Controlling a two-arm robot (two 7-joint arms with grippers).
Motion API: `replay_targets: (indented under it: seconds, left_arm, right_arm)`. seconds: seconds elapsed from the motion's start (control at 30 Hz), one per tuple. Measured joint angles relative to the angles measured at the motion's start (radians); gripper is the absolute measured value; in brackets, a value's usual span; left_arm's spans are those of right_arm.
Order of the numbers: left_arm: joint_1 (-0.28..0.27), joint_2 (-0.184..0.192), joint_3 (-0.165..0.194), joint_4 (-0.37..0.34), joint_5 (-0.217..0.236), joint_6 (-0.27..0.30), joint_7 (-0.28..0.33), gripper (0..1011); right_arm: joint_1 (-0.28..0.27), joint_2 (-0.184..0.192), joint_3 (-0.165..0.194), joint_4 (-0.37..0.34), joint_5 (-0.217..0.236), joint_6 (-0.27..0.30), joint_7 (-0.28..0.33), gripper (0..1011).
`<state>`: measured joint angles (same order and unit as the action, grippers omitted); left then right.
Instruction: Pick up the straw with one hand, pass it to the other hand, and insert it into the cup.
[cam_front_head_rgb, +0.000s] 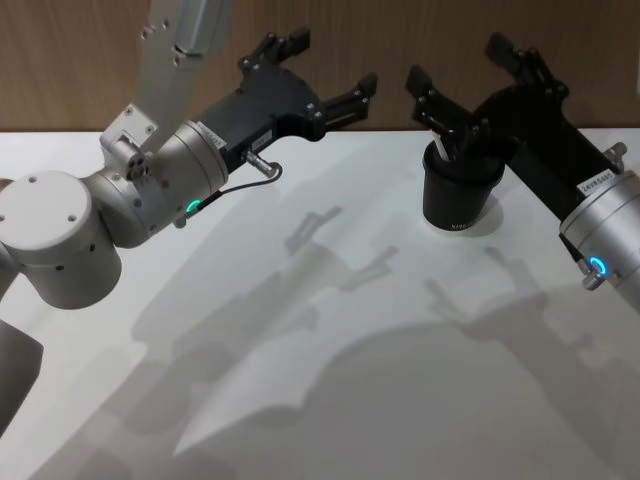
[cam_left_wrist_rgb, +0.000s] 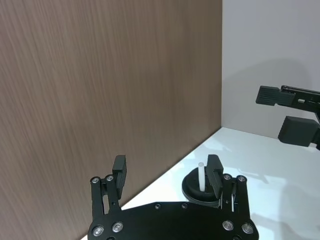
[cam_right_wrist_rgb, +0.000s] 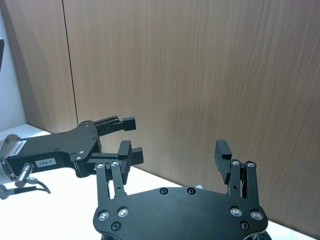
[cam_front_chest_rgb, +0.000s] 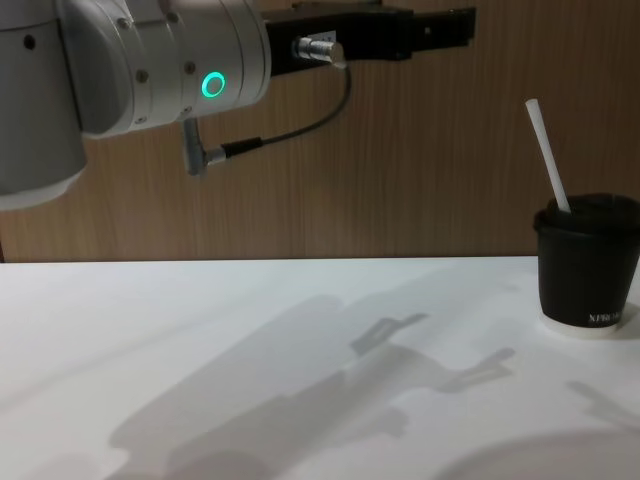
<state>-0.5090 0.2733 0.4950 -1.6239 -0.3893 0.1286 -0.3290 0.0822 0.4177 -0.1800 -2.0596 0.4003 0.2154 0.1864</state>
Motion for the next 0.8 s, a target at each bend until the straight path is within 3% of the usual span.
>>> replay_targets:
  seconds: [0.8]
  left_arm:
    - [0.003, -0.002, -0.005, -0.003, 0.006, 0.000, 0.002, 1003]
  right_arm:
    - [-0.007, 0.005, 0.004, 0.002, -0.007, -0.001, 0.011, 1001]
